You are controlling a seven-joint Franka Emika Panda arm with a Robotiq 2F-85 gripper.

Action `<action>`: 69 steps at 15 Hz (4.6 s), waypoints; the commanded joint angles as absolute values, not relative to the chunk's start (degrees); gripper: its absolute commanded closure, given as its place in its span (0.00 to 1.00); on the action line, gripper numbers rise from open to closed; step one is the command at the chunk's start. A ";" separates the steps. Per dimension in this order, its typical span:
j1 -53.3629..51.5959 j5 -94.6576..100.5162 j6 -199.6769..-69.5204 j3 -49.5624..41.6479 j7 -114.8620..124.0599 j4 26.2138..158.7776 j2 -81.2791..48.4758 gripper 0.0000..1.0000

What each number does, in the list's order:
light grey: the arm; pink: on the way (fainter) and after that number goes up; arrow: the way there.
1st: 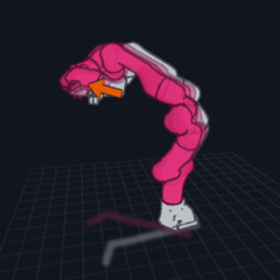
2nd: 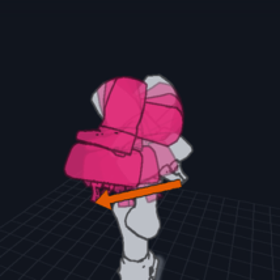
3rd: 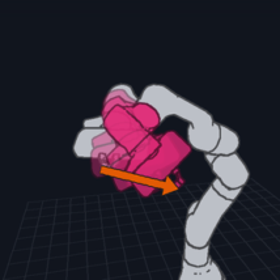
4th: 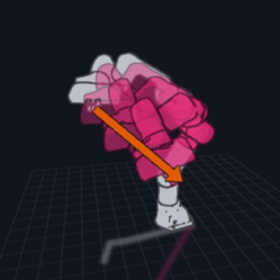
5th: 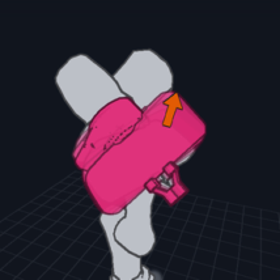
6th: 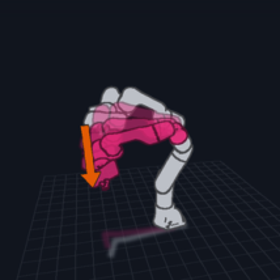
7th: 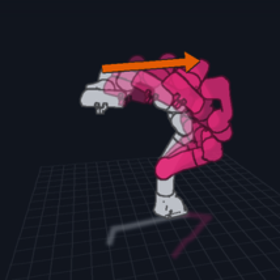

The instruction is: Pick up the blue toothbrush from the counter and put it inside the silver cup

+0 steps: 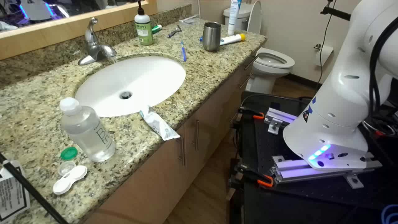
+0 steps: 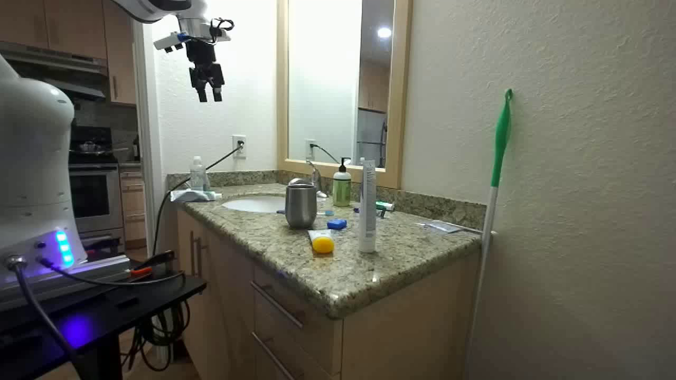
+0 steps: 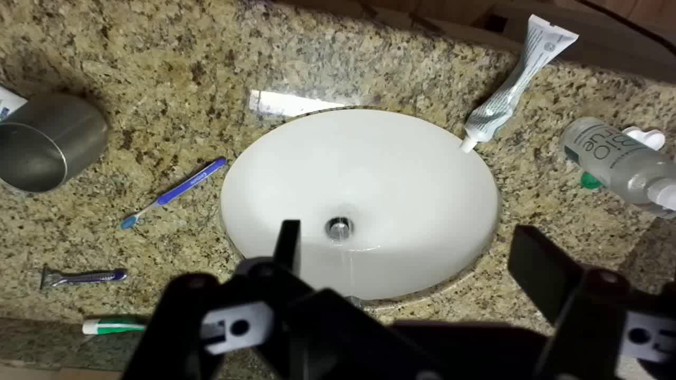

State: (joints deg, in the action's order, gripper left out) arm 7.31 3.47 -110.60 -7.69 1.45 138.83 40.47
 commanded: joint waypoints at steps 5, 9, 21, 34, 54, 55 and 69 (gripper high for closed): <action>7.73 3.20 -110.51 -7.38 1.20 138.72 40.38 0.00; 10.95 2.62 -116.80 -8.62 10.15 136.61 26.23 0.00; 12.67 -6.86 -122.28 -13.45 19.53 126.38 -1.83 0.00; 14.62 -1.32 -131.35 -18.10 35.40 126.52 -7.61 0.00; 15.77 0.92 -144.42 -23.49 40.25 123.36 -16.21 0.00; 15.78 0.11 -142.71 -23.28 38.87 124.72 -14.13 0.00; 16.19 -5.61 -148.07 -22.74 39.86 119.79 -22.15 0.00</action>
